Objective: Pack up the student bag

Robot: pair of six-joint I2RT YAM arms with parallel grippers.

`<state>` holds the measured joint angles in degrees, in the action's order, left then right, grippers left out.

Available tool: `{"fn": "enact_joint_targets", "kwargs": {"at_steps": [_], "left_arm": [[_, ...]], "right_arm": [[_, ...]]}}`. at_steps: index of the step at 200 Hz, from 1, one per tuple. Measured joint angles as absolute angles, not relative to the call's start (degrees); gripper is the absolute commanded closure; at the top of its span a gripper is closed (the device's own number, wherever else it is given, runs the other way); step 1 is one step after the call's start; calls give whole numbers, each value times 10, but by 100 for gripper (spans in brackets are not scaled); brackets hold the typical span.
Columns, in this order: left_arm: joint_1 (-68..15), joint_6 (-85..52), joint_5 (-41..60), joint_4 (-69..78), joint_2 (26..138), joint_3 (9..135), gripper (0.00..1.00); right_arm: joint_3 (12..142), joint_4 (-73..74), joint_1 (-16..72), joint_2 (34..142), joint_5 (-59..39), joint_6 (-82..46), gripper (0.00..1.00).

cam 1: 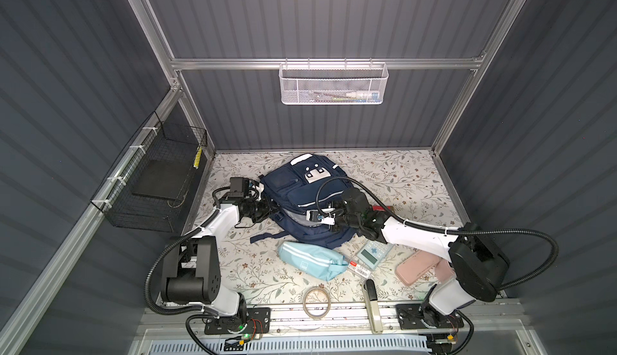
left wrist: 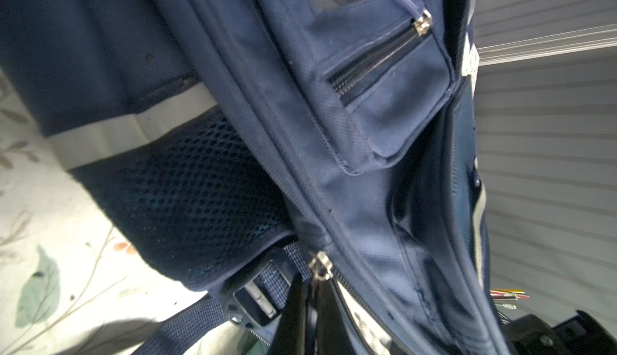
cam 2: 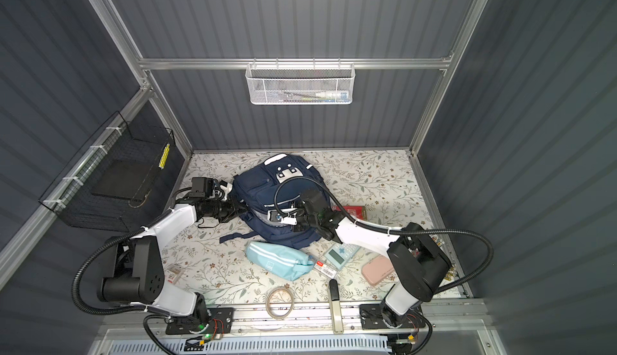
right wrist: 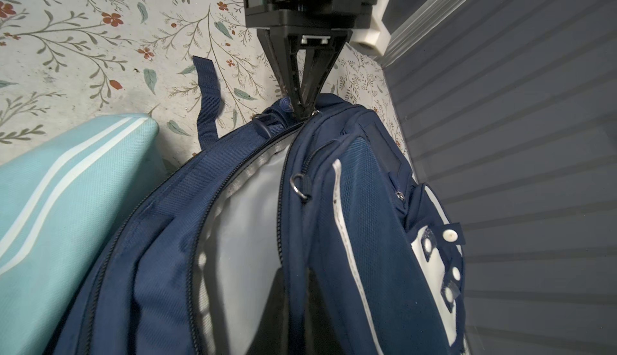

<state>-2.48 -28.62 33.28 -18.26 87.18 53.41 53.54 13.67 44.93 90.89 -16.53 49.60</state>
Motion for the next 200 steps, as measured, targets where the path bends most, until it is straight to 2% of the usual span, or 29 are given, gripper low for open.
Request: {"fn": "enact_joint_targets", "kwargs": {"at_steps": [16, 28, 44, 62, 82, 100, 137, 160, 177, 200], "left_arm": [[-14, -290, 301, -171, 854, 528, 42], [5, -297, 268, -164, 832, 521, 25], [20, -299, 233, -169, 787, 518, 10], [-3, -288, 201, -179, 730, 518, 1], [-105, -262, 157, -199, 694, 537, 0], [-208, -230, 136, -196, 701, 560, 0], [-344, -140, 79, -194, 757, 570, 0], [-395, -107, 12, -205, 784, 573, 3], [-408, -122, -21, -212, 773, 565, 16], [-400, -145, -48, -227, 728, 545, 17]], "right_arm": [[548, 124, 445, 909, -176, 483, 77], [563, 114, 443, 910, -185, 473, 66], [582, 106, 445, 914, -189, 462, 56], [589, 105, 452, 913, -175, 444, 50], [570, 98, 461, 887, -151, 394, 43], [517, 94, 459, 809, -131, 327, 36], [436, 54, 454, 636, -93, 177, 32], [433, -28, 454, 590, -80, 79, 30], [423, -79, 456, 581, -76, 3, 29], [381, -109, 481, 590, -78, -86, 29]]}}
